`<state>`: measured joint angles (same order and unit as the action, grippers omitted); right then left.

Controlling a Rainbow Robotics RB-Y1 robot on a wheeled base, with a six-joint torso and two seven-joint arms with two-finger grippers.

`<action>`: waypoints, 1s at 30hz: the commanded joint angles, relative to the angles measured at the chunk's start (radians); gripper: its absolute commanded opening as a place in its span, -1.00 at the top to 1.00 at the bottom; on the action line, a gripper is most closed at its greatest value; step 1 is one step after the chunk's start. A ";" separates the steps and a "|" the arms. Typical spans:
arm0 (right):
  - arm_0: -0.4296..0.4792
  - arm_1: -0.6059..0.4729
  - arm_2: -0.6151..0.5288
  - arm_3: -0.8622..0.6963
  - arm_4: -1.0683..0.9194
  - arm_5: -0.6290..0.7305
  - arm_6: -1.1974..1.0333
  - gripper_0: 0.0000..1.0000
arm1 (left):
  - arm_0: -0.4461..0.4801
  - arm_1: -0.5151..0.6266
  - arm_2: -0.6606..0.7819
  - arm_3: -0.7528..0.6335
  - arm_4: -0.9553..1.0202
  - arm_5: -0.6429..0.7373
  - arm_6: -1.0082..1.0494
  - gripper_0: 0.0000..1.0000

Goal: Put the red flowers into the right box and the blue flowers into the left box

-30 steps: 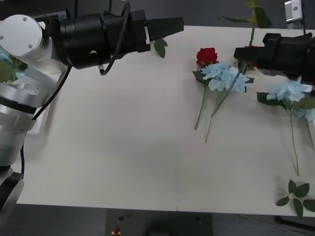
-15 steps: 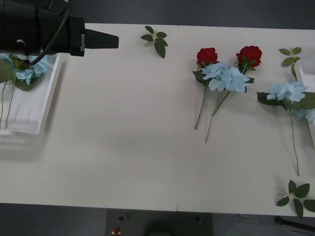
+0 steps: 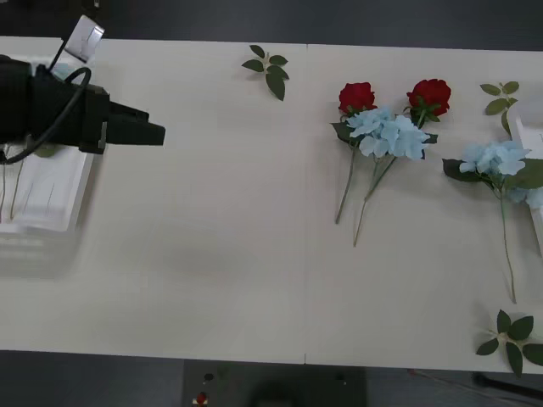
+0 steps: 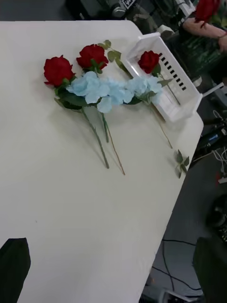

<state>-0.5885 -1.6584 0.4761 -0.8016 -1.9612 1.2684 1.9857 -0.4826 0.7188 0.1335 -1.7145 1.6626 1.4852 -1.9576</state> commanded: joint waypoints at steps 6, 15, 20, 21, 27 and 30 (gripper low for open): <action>-0.034 0.147 -0.011 0.105 0.278 -0.253 -0.028 1.00 | 0.098 0.016 -0.048 -0.132 0.057 -0.031 -0.149 -1.00; -0.034 0.247 -0.011 0.098 0.447 -0.399 -0.039 1.00 | 0.136 0.019 -0.121 -0.261 0.011 -0.037 -0.153 -1.00; -0.034 0.259 -0.013 0.101 0.475 -0.406 -0.048 -0.50 | 0.159 0.019 -0.137 -0.300 0.005 -0.010 -0.239 -1.00; -0.034 0.259 -0.011 0.101 0.475 -0.405 -0.050 -0.72 | 0.164 0.019 -0.141 -0.300 0.011 -0.008 -0.276 -1.00; -0.036 0.258 -0.011 0.091 0.453 -0.405 -0.054 -0.95 | 0.205 0.019 -0.156 -0.297 0.006 0.009 -0.541 -1.00; -0.034 0.250 -0.027 0.061 0.441 -0.377 -0.059 -0.96 | 0.237 0.022 -0.155 -0.283 0.016 0.007 -0.664 -1.00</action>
<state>-0.5899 -1.3777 0.4757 -0.7113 -1.5130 0.8707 1.9637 -0.2703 0.7188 -0.0150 -1.9875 1.6704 1.4908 -2.5288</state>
